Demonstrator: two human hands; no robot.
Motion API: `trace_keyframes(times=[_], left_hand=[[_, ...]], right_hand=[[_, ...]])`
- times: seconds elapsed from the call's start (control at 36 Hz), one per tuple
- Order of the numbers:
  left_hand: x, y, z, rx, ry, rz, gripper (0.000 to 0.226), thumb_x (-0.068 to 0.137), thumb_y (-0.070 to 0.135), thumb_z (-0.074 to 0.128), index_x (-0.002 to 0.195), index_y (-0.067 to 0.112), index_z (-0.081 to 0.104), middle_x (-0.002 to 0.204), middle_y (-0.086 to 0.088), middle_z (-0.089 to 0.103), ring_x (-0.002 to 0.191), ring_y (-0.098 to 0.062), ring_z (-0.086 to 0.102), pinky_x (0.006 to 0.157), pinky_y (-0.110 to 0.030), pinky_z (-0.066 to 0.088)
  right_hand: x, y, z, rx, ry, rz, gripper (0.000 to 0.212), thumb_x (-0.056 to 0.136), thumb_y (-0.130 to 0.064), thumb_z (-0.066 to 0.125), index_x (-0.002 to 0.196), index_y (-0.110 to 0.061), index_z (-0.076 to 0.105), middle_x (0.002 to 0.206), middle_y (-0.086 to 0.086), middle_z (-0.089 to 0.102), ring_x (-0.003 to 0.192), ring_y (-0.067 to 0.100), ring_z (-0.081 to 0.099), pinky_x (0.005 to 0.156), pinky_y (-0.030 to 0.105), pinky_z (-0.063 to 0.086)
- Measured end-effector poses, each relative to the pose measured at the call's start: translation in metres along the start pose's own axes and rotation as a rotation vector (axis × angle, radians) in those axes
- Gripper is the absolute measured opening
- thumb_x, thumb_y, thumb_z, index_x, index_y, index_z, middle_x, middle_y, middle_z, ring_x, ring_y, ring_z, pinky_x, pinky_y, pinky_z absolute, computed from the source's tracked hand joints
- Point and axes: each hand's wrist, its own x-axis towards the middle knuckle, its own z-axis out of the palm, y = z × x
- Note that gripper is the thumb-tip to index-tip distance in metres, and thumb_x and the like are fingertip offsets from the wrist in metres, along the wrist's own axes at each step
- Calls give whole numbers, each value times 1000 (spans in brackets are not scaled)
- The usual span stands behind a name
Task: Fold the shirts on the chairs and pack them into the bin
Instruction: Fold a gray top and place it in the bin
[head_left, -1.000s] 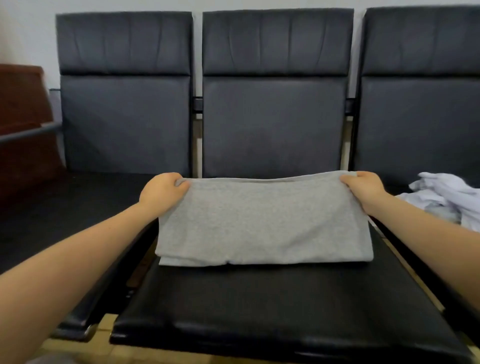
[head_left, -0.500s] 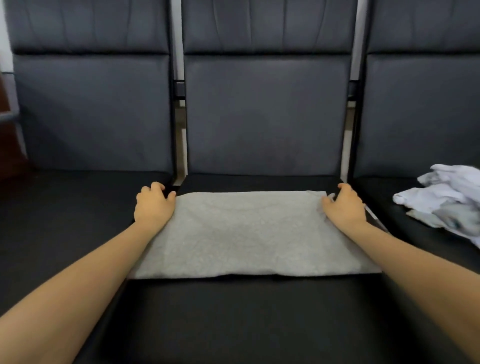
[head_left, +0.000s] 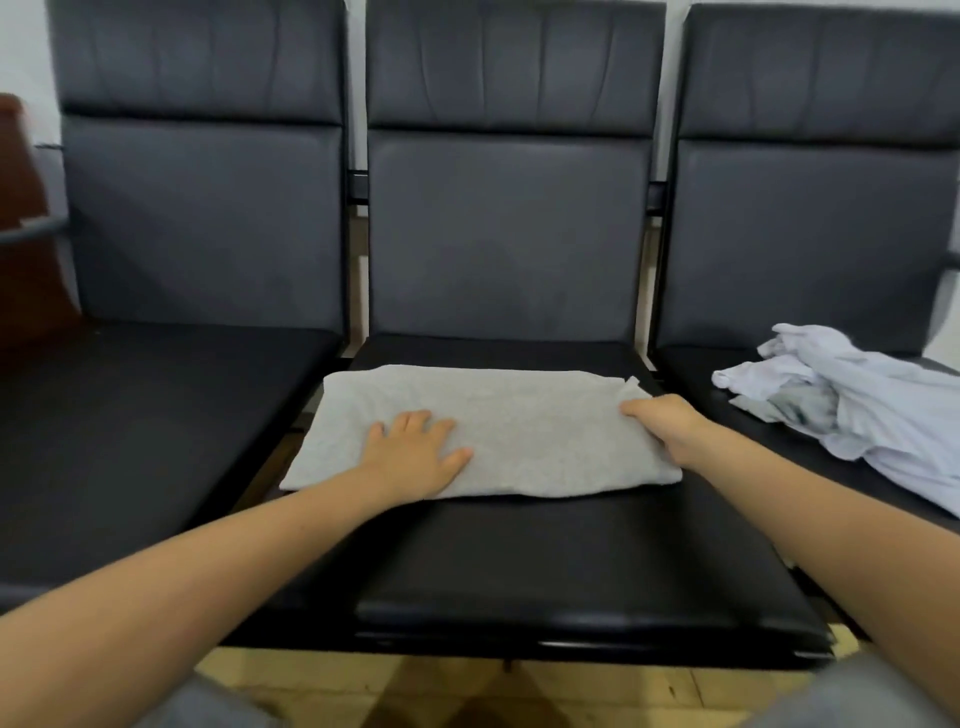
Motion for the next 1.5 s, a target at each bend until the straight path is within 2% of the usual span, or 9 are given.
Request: trace_keyframes(times=[0.22, 0.33, 0.47, 0.58, 0.75, 1.06, 1.17, 1.31, 1.5], left_hand=[[-6, -8, -21, -411, 61, 71, 39, 98, 35, 47, 134, 22, 53, 140, -7, 48, 129, -24, 43, 108, -34, 34], [-10, -27, -35, -547, 162, -40, 31, 97, 24, 46, 125, 19, 60, 132, -2, 56, 119, -19, 53, 96, -29, 41], [-13, -57, -31, -533, 190, -97, 27, 95, 21, 47, 117, 19, 63, 125, -2, 60, 113, -19, 56, 94, -29, 43], [-12, -66, -29, -481, 181, -109, 28, 96, 22, 47, 120, 19, 62, 121, -2, 61, 110, -19, 56, 90, -27, 42], [-9, -59, -22, -390, 185, -31, 27, 96, 26, 47, 116, 20, 64, 113, 4, 64, 104, -16, 59, 87, -31, 48], [5, -22, -7, -352, 235, 9, 46, 93, 51, 48, 127, 21, 57, 130, -4, 50, 125, -23, 42, 105, -41, 37], [8, -14, 1, -300, 243, 7, 56, 91, 58, 48, 134, 22, 50, 137, -4, 46, 130, -23, 37, 108, -40, 32], [13, -8, 5, -160, 226, 28, 55, 94, 57, 41, 137, 23, 46, 136, -4, 46, 126, -24, 39, 105, -38, 30], [18, -6, -11, -270, 164, 65, 49, 97, 49, 42, 138, 22, 45, 136, -6, 47, 124, -24, 44, 101, -40, 39]], right_hand=[[-30, -15, -27, 397, -141, 94, 14, 92, -19, 55, 86, -8, 63, 85, 8, 64, 69, 25, 65, 60, 32, 45], [-37, -36, -12, 450, -119, -9, 27, 93, -22, 57, 114, -5, 60, 108, 12, 66, 87, 24, 65, 64, 33, 48], [-50, -71, 43, 236, -177, -191, 50, 90, -25, 58, 135, -9, 46, 125, 15, 57, 101, 29, 61, 88, 41, 52], [-74, -78, 84, -48, -381, -305, 9, 93, -16, 53, 98, -12, 60, 95, 10, 59, 84, 20, 57, 68, 29, 45], [-87, -66, 108, -309, -726, -206, 28, 99, -32, 52, 120, -15, 56, 90, 5, 70, 64, 14, 62, 50, 21, 40], [-33, -25, 60, -450, -76, -368, 42, 87, -53, 61, 95, -12, 61, 87, 2, 61, 75, 16, 54, 63, 30, 41], [-37, -14, 57, -689, -85, -354, 74, 75, -73, 60, 102, -4, 66, 93, 8, 69, 75, 16, 55, 65, 32, 40], [-41, -15, 71, -571, -193, -370, 47, 75, -55, 74, 62, -18, 48, 61, -4, 51, 57, 12, 49, 54, 27, 35], [-37, -23, 65, 175, -198, -62, 39, 83, -18, 69, 115, -1, 57, 109, 16, 66, 82, 24, 66, 59, 29, 51]])
